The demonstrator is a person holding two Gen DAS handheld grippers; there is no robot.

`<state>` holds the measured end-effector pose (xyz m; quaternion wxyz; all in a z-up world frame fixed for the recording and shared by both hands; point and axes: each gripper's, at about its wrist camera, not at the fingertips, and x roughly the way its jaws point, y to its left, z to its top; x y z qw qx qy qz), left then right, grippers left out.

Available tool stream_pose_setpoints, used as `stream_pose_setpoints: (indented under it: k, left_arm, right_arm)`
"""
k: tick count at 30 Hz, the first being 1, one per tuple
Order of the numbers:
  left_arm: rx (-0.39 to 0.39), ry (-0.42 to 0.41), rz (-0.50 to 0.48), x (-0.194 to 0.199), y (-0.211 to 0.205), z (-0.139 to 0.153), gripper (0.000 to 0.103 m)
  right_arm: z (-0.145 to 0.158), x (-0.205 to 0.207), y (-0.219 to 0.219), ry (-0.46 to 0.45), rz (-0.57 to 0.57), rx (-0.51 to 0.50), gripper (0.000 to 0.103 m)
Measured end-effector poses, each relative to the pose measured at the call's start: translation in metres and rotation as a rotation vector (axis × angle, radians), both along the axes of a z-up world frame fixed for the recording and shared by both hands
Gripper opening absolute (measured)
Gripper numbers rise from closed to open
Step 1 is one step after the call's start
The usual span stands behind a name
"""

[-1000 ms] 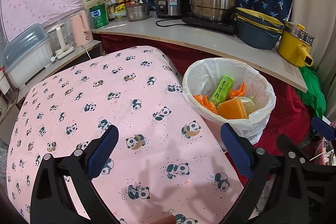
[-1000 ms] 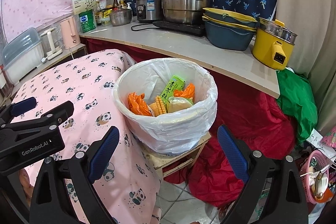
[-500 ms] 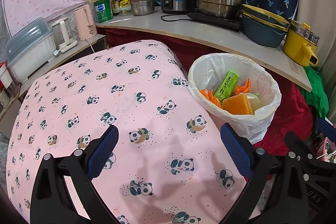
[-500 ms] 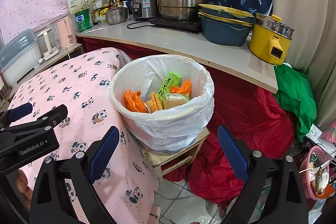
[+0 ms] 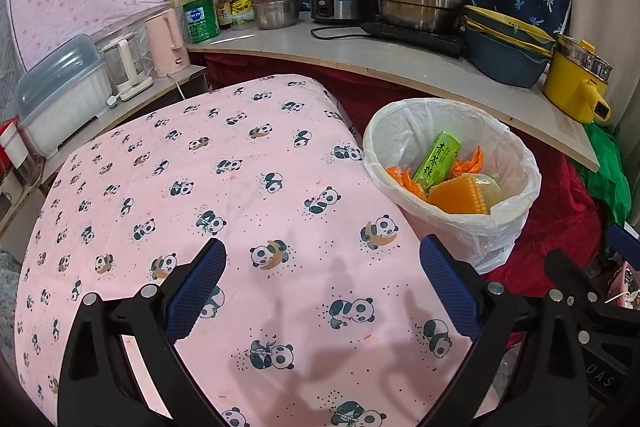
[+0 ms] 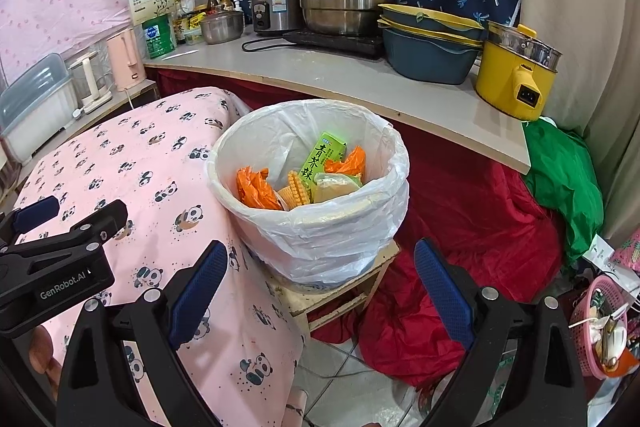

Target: Collect trash

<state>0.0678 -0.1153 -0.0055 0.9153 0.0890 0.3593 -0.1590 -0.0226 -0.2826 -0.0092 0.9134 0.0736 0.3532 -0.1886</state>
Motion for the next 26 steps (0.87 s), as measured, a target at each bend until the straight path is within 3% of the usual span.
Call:
stream_pose_setpoints:
  k: [26]
  left_arm:
    - [0.007,-0.014,-0.023,-0.0009,-0.001,-0.0028,0.093]
  right_arm:
    - [-0.0022,0.0006,-0.0014,0.005,0.001,0.004,0.091]
